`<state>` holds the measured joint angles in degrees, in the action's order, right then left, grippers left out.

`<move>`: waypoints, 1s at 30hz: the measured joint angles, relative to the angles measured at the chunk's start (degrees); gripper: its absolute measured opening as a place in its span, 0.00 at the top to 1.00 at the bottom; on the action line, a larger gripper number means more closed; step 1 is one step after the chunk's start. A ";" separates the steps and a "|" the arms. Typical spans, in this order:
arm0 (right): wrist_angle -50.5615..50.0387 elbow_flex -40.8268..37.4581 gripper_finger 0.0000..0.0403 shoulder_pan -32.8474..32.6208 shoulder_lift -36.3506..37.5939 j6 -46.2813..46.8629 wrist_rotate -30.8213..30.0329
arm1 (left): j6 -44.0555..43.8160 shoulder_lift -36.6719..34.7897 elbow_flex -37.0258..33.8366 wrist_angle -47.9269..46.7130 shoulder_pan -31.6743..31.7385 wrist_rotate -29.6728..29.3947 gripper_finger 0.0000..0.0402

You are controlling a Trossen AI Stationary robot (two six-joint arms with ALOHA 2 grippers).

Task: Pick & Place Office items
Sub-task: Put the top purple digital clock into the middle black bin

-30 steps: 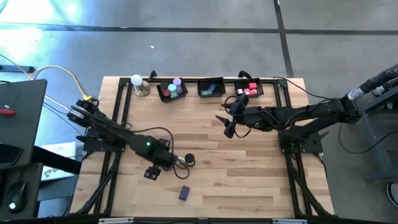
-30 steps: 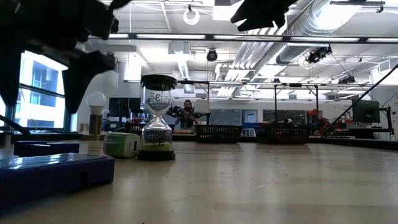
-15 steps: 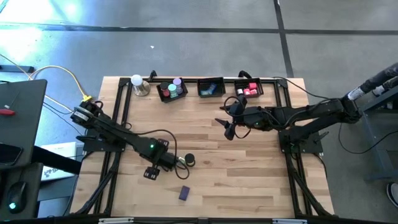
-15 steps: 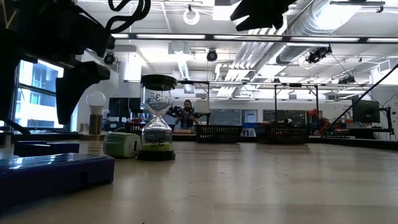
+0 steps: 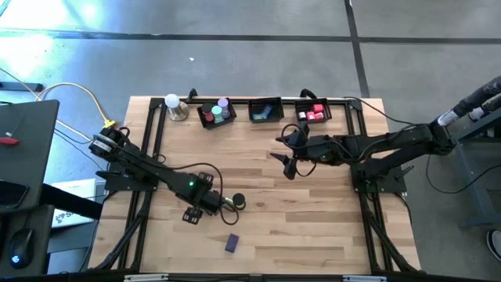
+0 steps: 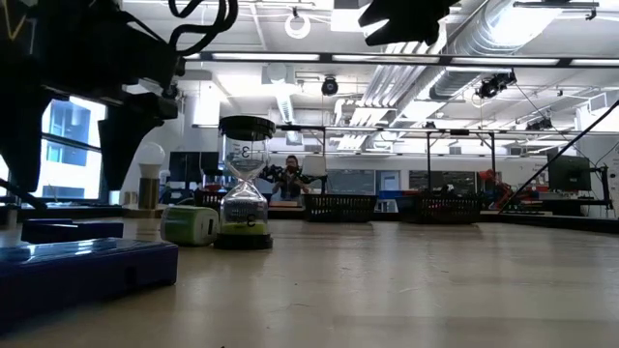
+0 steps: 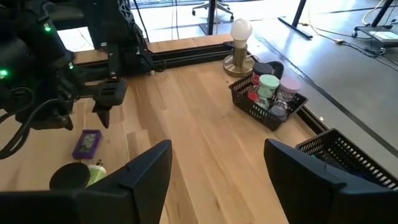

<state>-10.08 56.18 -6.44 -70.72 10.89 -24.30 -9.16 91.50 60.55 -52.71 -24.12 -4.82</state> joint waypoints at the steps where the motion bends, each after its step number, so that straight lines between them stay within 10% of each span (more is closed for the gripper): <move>1: 0.01 0.00 0.39 0.00 0.00 0.01 0.32 | -0.88 0.01 0.00 0.40 0.00 0.01 0.18; 30: -0.02 0.00 0.39 0.00 0.00 1.56 0.90 | -4.77 0.68 -9.57 15.89 -0.57 1.33 0.18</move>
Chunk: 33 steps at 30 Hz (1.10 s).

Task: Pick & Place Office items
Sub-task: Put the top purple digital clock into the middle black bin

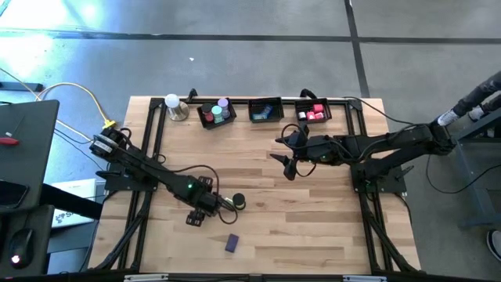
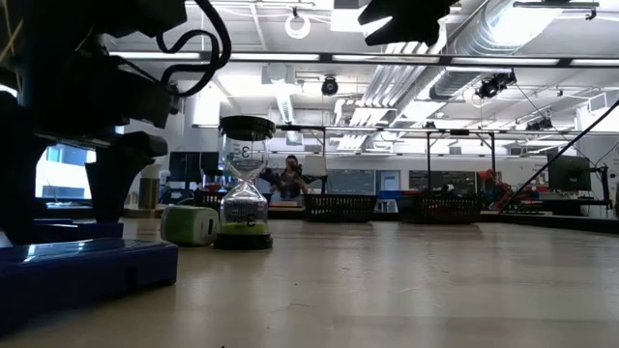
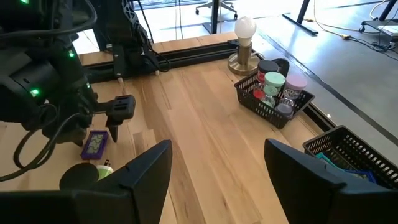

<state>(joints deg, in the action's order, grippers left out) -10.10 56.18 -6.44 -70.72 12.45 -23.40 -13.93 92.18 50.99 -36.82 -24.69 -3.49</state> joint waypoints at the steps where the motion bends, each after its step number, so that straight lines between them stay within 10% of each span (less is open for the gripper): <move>1: 0.01 0.00 0.39 0.00 0.00 0.00 0.01 | -0.48 -0.01 -0.62 0.82 0.01 0.12 0.18; 9: 0.01 0.00 0.39 0.00 0.00 0.00 0.00 | -1.65 -0.26 -2.10 2.56 -0.02 0.13 0.27; 18: 0.01 0.00 0.39 0.01 0.00 -0.01 0.02 | -2.67 -0.20 -2.15 2.52 -0.04 -0.06 0.67; 33: 0.01 0.00 0.39 0.00 0.00 5.35 4.29 | -5.18 -4.07 -2.28 -3.17 -0.92 -1.34 0.66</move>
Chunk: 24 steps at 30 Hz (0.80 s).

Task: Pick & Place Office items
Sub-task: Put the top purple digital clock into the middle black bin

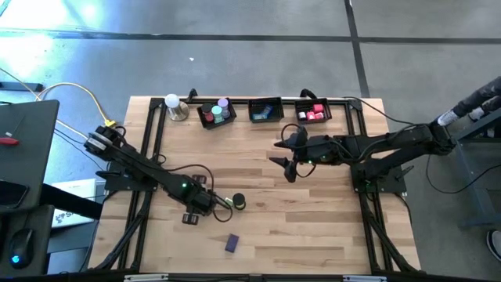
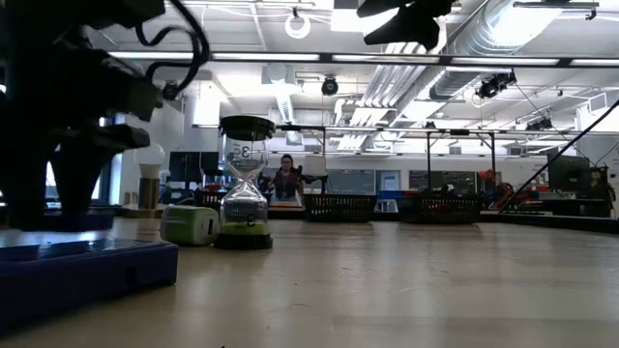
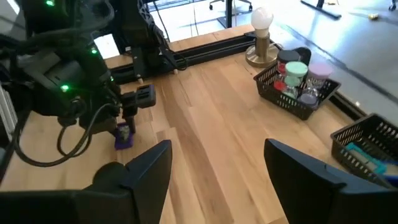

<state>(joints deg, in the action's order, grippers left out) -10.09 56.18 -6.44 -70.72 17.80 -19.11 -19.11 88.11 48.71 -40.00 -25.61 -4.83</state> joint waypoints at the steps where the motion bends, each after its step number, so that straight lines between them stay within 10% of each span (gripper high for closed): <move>1: -0.02 0.00 0.39 0.00 0.00 1.15 -0.01 | -0.62 -0.92 0.09 -0.63 0.00 -0.18 0.66; 24: 0.23 0.00 0.39 -1.13 -0.02 5.43 11.50 | -4.40 -23.65 2.98 12.37 -0.08 -16.47 0.66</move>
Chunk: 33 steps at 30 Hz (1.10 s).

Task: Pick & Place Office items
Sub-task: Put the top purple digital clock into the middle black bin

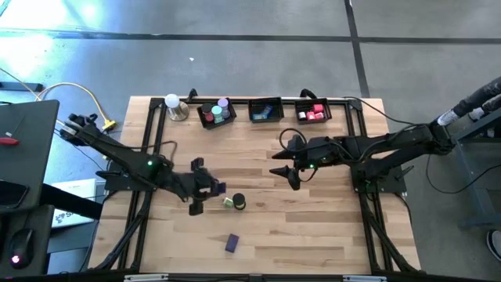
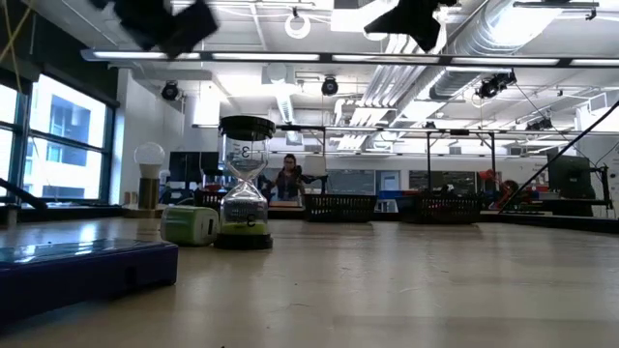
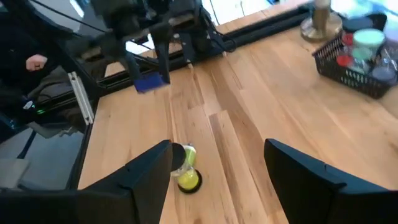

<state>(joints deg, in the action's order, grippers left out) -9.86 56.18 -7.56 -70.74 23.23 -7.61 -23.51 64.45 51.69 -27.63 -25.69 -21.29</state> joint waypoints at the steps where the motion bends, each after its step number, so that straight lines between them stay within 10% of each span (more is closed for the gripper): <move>1: 0.79 0.00 0.39 -0.21 0.00 -0.78 0.00 | 1.45 -0.69 0.06 2.49 0.01 -0.65 0.66; 18: 16.43 -0.01 0.39 -3.77 -1.03 -16.50 -1.80 | 27.07 3.35 0.06 34.71 2.38 -5.68 0.66; 33: 26.88 -0.11 0.39 -4.49 -9.58 -30.23 -4.19 | 28.60 7.82 0.06 42.00 7.63 -1.16 0.66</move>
<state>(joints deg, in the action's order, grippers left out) 17.03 56.07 -12.06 -80.32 -7.01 -11.81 5.08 72.27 51.75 14.37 -18.06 -22.46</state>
